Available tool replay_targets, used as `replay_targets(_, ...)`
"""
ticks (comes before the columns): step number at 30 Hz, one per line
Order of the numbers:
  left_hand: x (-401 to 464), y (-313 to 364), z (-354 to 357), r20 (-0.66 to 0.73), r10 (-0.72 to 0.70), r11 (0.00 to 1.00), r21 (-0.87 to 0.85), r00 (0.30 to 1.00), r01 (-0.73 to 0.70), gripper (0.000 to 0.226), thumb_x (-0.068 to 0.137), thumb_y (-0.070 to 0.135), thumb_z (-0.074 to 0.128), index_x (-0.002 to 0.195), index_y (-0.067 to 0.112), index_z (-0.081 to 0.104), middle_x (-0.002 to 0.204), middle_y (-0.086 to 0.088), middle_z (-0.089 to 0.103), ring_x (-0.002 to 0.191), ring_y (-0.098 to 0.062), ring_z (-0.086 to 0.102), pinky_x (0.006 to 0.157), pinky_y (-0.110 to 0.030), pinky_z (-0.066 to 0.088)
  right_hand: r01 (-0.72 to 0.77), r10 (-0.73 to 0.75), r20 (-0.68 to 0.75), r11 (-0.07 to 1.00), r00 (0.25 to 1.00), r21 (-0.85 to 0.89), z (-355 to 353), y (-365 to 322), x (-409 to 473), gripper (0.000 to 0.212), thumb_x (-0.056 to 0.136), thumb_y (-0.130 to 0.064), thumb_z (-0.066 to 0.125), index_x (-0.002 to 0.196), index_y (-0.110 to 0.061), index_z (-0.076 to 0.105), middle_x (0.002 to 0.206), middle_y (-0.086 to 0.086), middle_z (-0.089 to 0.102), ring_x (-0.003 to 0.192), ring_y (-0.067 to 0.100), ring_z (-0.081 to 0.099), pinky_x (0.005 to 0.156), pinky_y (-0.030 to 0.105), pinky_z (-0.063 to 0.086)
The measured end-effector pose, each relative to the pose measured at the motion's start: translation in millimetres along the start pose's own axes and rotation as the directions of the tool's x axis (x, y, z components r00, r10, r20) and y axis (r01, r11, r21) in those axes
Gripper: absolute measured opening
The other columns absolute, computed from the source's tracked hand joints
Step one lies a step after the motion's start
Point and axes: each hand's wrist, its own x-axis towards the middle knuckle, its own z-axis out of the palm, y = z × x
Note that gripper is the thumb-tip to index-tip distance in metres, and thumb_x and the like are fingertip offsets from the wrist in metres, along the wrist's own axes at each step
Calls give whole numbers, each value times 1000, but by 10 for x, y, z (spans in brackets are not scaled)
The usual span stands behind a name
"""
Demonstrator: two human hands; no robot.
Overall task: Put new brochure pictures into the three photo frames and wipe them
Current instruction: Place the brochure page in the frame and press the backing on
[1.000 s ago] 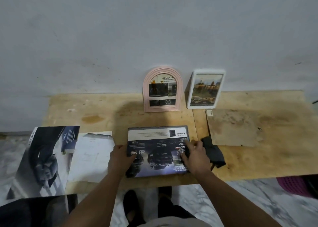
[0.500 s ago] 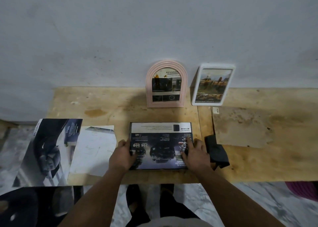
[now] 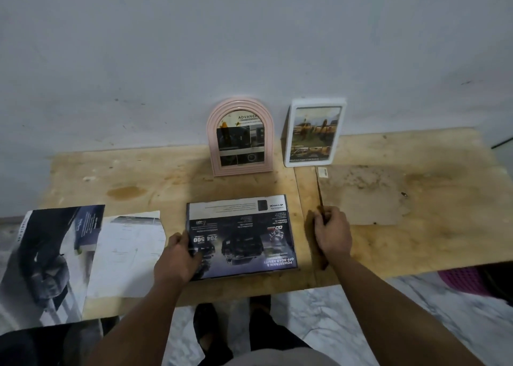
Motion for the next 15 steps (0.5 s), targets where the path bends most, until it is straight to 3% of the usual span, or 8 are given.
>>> replay_targets(5,63,-14,41,2,8,1000,10,1000,-8,57,92,46,65,142,24,47,132,-10,52,111,-35,63,83,-43,56,-315,342,-129,929,931,193,-426,294,545,34,97,-41,55,117,-13,57,116,15,64,106,37,63,90,47,55)
replay_targets(10,108,-42,73,1,3,999,36,1000,-3,54,94,46,64,141,24,48,130,-12,53,108,-38,64,84,-43,55,-540,540,-34,841,841,23,-795,664,1156,57,93,-43,61,139,-11,48,139,22,49,128,45,49,102,51,44)
replay_targets(15,90,31,101,-51,-26,999,24,998,28,52,92,36,71,139,20,53,123,-16,57,104,-39,66,79,-41,50,-742,714,-246,670,656,-34,-814,833,1623,65,65,-42,76,121,-16,52,131,16,47,119,39,46,97,53,40)
